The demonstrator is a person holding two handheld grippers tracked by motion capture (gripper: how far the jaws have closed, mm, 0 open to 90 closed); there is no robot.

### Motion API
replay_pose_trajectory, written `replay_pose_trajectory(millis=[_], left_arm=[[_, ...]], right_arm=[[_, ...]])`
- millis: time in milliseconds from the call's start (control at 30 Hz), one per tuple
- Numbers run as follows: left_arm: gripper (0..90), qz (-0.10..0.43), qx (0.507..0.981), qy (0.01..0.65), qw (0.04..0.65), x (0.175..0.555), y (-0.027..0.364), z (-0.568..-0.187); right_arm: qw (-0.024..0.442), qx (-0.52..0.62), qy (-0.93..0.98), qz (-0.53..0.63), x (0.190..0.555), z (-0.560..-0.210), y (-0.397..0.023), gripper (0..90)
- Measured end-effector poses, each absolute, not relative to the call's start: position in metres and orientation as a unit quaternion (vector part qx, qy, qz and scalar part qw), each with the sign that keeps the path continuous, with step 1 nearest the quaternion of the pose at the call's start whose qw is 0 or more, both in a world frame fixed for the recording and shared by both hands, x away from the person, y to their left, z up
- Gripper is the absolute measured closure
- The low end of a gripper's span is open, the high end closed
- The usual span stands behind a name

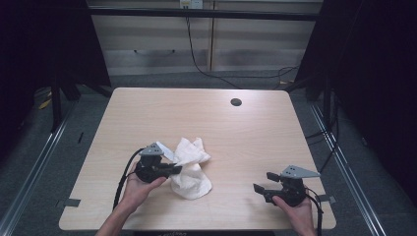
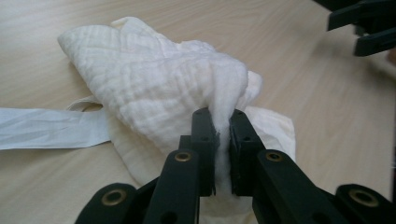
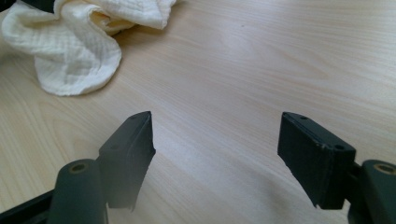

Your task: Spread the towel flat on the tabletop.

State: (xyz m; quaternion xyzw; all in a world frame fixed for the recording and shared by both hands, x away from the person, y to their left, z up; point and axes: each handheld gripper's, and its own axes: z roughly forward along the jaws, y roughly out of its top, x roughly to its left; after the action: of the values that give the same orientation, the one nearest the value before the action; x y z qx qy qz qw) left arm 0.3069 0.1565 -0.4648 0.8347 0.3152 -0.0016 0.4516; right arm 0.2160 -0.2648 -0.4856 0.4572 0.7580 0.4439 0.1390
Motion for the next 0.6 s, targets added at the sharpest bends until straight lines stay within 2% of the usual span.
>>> replay_pose_trajectory(millis=[267,467,533,600], left_arm=[[82.7,0.006,0.841,0.324,0.433,0.315,0.153,-0.489],[80.2,0.006,0.847,0.324,0.422,0.319,0.150,-0.498],[79.1,0.006,0.847,0.326,0.421,0.319,0.149,-0.499],[77.6,0.005,0.845,0.326,0.424,0.320,0.149,-0.500]], right_arm=[[0.108,0.423,0.781,0.447,0.219,-0.488,-0.252,34.1],[0.086,0.397,0.797,0.448,0.223,-0.486,-0.230,45.8],[0.077,0.386,0.803,0.447,0.227,-0.485,-0.222,46.3],[0.062,0.373,0.810,0.448,0.232,-0.481,-0.214,52.7]])
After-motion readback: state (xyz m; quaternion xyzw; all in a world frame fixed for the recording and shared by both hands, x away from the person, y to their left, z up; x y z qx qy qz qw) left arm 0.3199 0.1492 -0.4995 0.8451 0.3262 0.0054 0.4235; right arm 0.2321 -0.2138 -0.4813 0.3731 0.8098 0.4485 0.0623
